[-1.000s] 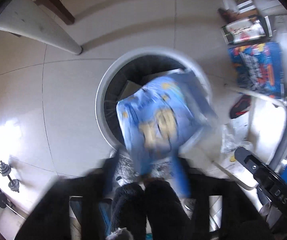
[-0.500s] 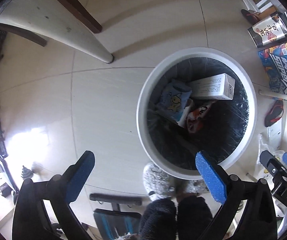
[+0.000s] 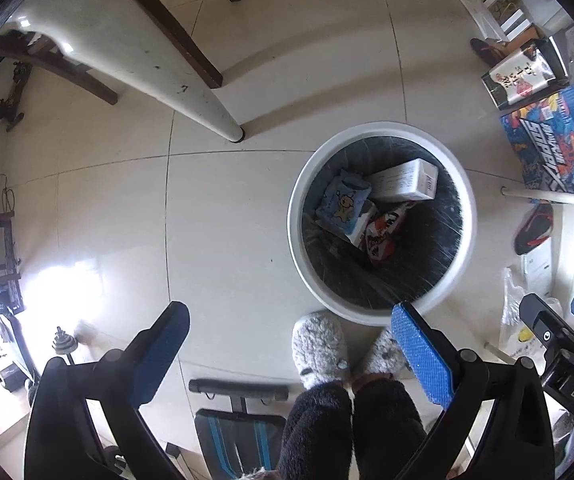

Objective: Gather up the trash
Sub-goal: 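Grasp the blister pack with the right tool while the left tool grasps the white medicine box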

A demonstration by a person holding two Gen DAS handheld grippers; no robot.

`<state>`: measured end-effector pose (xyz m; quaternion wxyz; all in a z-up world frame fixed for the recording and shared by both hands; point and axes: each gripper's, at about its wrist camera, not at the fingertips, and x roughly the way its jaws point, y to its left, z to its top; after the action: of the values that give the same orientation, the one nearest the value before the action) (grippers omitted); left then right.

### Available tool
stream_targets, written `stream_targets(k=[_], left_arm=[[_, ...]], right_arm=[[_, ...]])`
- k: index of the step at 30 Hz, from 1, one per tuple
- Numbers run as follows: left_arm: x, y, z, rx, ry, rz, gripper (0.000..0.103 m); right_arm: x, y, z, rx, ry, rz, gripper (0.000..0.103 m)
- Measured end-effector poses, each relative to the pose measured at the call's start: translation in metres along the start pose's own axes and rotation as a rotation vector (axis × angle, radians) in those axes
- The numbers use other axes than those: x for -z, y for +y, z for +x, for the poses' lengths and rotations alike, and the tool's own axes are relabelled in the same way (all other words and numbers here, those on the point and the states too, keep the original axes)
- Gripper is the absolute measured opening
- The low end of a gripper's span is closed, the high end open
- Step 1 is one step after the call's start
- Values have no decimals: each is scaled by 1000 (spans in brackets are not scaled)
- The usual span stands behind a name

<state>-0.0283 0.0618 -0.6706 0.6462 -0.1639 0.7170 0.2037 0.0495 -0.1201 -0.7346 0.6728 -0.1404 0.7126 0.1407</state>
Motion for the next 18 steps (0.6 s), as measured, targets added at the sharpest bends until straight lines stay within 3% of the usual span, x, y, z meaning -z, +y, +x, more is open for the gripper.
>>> stream_targets(k=[5, 12, 18], left_arm=[[20, 5, -46, 21, 5, -13, 103], [53, 17, -148, 62, -13, -6, 103], [66, 29, -256, 89, -116, 14, 103]], right_arm=[[16, -1, -47, -4, -4, -4, 103], [45, -4, -153, -37, -17, 12, 103], [66, 1, -265, -88, -46, 33, 103]])
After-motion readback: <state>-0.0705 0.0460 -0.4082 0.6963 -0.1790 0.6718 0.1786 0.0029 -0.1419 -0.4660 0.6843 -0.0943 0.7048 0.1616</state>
